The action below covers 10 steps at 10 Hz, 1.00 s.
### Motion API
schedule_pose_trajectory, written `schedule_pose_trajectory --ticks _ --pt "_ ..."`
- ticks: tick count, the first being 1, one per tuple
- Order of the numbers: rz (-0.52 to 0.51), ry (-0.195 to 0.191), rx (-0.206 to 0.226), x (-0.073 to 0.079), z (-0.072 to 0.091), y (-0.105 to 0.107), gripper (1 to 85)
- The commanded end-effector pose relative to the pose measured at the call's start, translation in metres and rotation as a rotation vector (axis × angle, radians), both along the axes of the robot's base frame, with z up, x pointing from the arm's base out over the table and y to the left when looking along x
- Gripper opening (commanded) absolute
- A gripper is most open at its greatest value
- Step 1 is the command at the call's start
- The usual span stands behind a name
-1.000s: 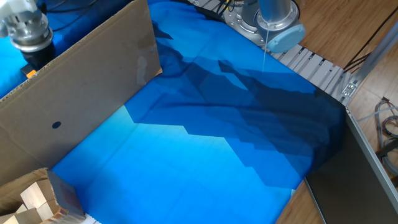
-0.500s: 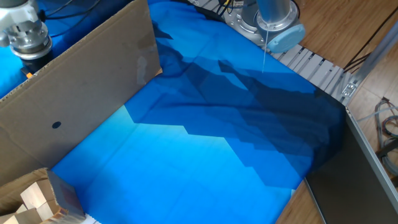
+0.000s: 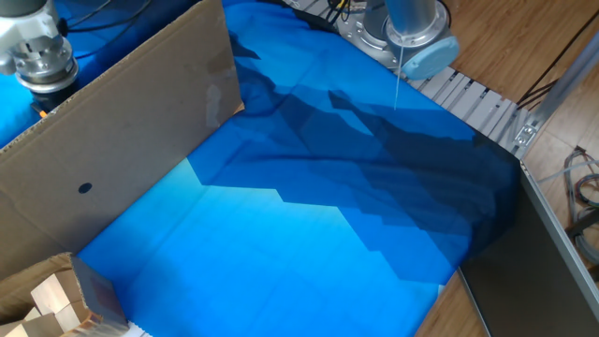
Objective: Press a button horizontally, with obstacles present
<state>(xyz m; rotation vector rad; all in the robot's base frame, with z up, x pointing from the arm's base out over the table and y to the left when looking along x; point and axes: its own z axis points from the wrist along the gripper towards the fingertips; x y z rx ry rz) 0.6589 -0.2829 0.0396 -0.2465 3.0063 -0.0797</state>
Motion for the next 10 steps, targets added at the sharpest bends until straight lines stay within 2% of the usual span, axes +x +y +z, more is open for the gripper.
schedule_pose_trajectory --ticks 1,8,10 --pt "-0.005 -0.005 0.011 -0.0027 -0.0022 -0.0061 1.0" --pt "0.003 0.007 0.011 -0.0096 0.0005 -0.01 1.0" --pt "0.002 0.012 0.025 -0.0121 -0.0003 -0.0083 1.0"
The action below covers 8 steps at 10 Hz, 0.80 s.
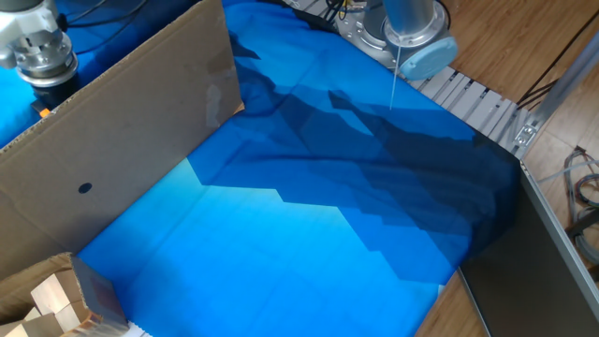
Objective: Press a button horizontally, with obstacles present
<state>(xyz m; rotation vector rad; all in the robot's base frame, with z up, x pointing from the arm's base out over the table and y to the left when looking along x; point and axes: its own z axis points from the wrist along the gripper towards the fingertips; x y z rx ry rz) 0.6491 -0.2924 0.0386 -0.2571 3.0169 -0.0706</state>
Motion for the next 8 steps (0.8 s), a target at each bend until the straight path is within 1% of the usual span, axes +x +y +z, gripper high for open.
schedule_pose_trajectory --ticks 1,5,8 --pt "-0.005 -0.002 0.022 -0.003 0.0 0.0 1.0" --pt "0.003 -0.004 0.01 -0.006 -0.003 -0.009 1.0" --pt "0.009 -0.002 -0.015 -0.006 -0.002 -0.013 1.0"
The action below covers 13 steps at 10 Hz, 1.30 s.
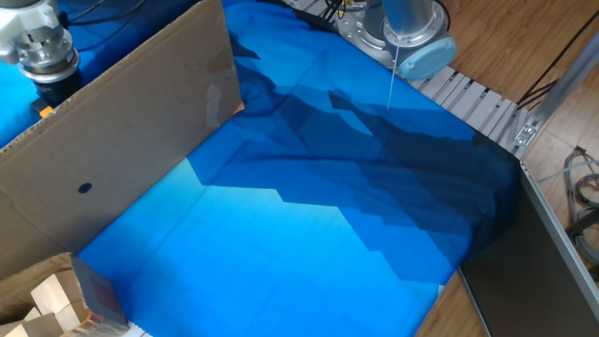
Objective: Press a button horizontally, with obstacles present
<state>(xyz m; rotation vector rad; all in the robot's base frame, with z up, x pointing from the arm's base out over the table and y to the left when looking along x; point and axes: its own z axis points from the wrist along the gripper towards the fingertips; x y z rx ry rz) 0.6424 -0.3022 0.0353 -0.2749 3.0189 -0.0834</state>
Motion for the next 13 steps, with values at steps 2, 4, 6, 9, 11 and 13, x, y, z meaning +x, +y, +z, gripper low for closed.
schedule_pose_trajectory --ticks 2,4,6,9,11,13 --pt "0.013 -0.006 -0.037 0.0 0.002 -0.012 1.0" --pt "0.019 -0.006 -0.055 0.0 0.003 -0.018 1.0" --pt "0.024 -0.007 -0.057 -0.001 0.003 -0.021 1.0" --pt "0.035 -0.015 -0.057 0.0 0.002 -0.022 1.0" --pt "0.043 -0.019 -0.058 0.001 0.002 -0.023 1.0" --pt "0.056 -0.027 -0.062 0.002 0.001 -0.025 1.0"
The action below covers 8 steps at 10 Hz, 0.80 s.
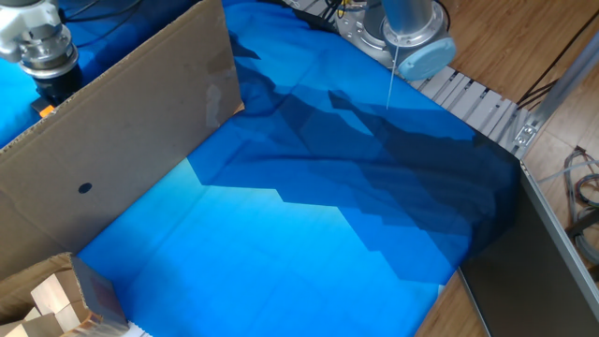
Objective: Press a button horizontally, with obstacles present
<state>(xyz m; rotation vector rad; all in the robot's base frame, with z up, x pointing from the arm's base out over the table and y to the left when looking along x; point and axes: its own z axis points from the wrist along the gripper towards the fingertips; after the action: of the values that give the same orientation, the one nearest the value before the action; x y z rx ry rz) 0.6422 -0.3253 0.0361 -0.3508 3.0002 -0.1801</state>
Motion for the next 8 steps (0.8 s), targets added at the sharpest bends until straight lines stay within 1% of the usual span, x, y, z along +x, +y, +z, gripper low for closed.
schedule_pose_trajectory --ticks 1,2,4,5,6,7,8 --pt "0.011 -0.017 0.004 0.002 0.0 -0.002 1.0" --pt "0.011 -0.018 -0.015 0.002 0.001 -0.004 1.0" --pt "-0.016 -0.022 -0.034 0.0 0.003 0.008 1.0" --pt "-0.011 -0.021 -0.029 0.002 0.003 0.007 1.0" --pt "-0.003 -0.012 0.015 0.001 0.004 0.003 1.0" --pt "-0.025 0.001 0.057 -0.004 0.007 0.01 1.0" --pt "-0.115 0.032 0.119 -0.011 0.018 0.044 1.0"
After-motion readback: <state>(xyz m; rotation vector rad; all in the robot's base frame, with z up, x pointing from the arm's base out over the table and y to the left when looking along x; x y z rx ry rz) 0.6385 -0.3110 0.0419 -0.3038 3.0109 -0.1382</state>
